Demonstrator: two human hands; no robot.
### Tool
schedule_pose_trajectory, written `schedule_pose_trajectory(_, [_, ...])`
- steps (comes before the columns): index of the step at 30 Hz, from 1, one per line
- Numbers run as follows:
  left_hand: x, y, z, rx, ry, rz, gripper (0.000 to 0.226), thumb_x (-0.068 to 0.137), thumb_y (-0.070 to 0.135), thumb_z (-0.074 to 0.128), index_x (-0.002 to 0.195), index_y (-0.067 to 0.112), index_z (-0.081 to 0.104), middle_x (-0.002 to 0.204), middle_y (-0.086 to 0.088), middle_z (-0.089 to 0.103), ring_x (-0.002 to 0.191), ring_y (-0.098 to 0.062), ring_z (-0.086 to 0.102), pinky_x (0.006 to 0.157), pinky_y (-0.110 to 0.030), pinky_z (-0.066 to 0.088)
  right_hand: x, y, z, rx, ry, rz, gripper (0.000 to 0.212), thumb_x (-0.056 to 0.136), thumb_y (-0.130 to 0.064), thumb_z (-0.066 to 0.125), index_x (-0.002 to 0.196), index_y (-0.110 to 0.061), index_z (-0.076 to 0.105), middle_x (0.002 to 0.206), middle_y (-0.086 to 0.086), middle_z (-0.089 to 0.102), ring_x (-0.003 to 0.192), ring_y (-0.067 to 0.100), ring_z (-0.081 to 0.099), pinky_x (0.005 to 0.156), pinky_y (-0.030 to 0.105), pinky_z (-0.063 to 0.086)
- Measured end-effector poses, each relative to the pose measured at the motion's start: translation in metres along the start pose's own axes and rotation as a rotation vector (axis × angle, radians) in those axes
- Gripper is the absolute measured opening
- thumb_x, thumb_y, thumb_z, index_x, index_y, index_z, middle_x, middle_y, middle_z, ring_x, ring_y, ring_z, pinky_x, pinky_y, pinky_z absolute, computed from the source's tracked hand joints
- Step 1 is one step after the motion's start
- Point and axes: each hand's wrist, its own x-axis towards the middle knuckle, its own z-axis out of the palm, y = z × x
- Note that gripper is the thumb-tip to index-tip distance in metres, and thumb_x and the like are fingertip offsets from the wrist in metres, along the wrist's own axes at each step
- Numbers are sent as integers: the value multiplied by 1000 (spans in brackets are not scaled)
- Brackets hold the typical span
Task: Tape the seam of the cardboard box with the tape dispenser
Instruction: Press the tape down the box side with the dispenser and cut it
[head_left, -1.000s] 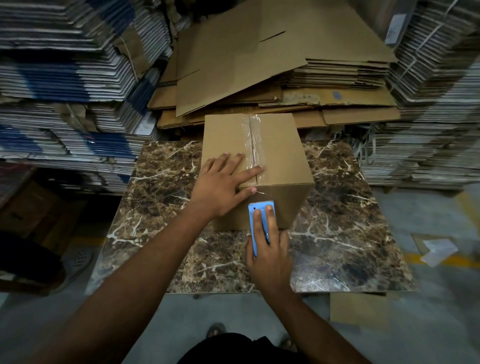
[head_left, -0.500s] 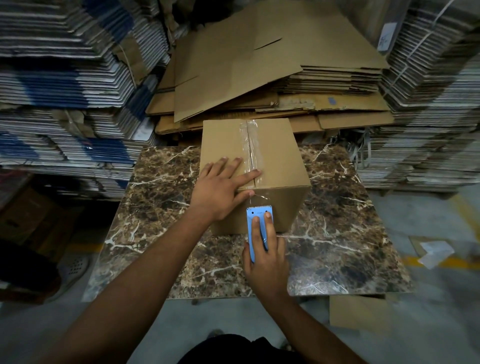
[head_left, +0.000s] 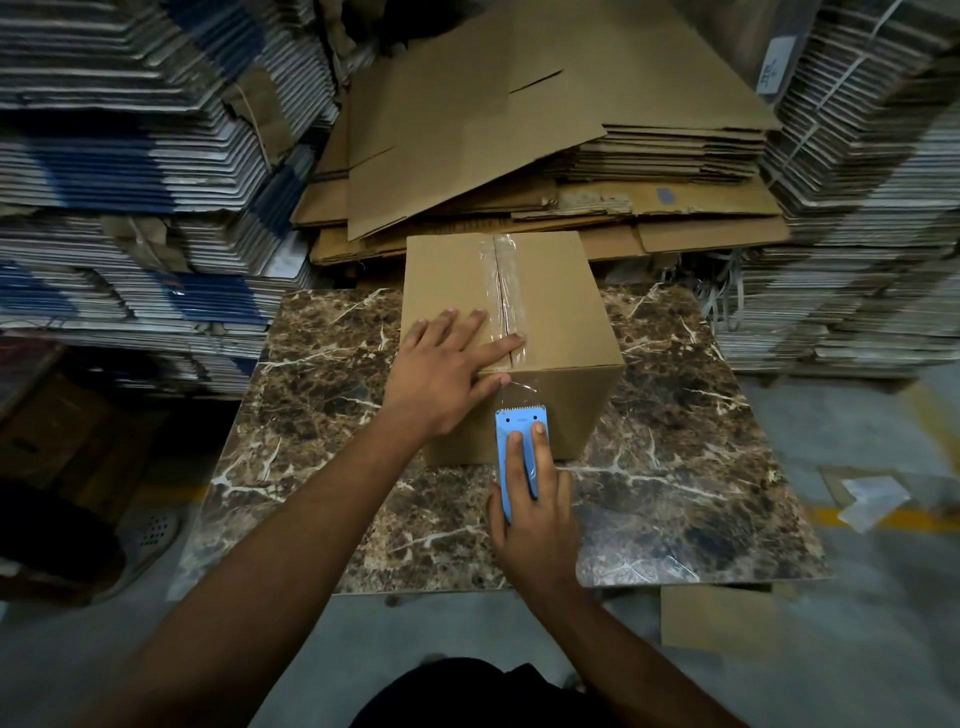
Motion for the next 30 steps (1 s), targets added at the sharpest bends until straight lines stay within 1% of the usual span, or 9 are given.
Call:
schedule_pose_trajectory(4, [0,0,-1,-1,-3,-2,55,94,71,13,148,61,8,168,2,21,154,-30,17,122,-52,18,-1,2,0,1,-1,-9,60,98,-30,49,152,-9,36,161,17,31,99,35,55,75,42,57])
schedule_pose_trajectory(6, [0,0,-1,-2,-5,-2,55,94,70,14,148,61,8,168,2,20,154,-30,16,122,-52,18,-1,2,-1,1,-1,-13,59,99,-32,45,153,-10,34,161,16,29,98,35,56,75,41,57])
schedule_pose_trajectory(13, [-1,1,0,-3,3,0,55,95,70,16,149,61,9,168,2,21,154,-30,17,122,-52,18,-3,2,-4,27,6,-24,64,95,-27,57,154,-11,34,161,16,30,96,36,55,74,43,56])
schedule_pose_trajectory(18, [-2,1,-1,1,4,-1,55,95,71,17,149,61,10,168,2,21,154,-29,16,122,-51,17,-5,0,-10,51,-19,-11,66,94,-25,59,154,-12,34,161,16,33,91,33,53,68,41,55])
schedule_pose_trajectory(24, [-3,2,-2,-6,6,-9,54,96,70,19,148,62,10,168,3,20,154,-29,16,122,-51,16,-9,1,-15,53,-75,11,66,92,-22,60,152,-10,37,160,17,35,93,35,53,70,41,55])
schedule_pose_trajectory(28, [-3,2,-3,-18,-4,-9,54,96,69,19,148,62,10,168,3,19,154,-28,15,122,-51,15,-23,6,-15,64,-154,16,64,94,-23,58,153,-10,35,162,15,29,96,36,54,74,41,53])
schedule_pose_trajectory(30, [-3,2,-3,-13,6,-6,53,96,69,19,148,62,10,168,3,20,154,-28,16,122,-51,16,-21,5,-17,67,-172,20,66,94,-22,58,154,-10,33,163,15,28,94,35,54,72,40,53])
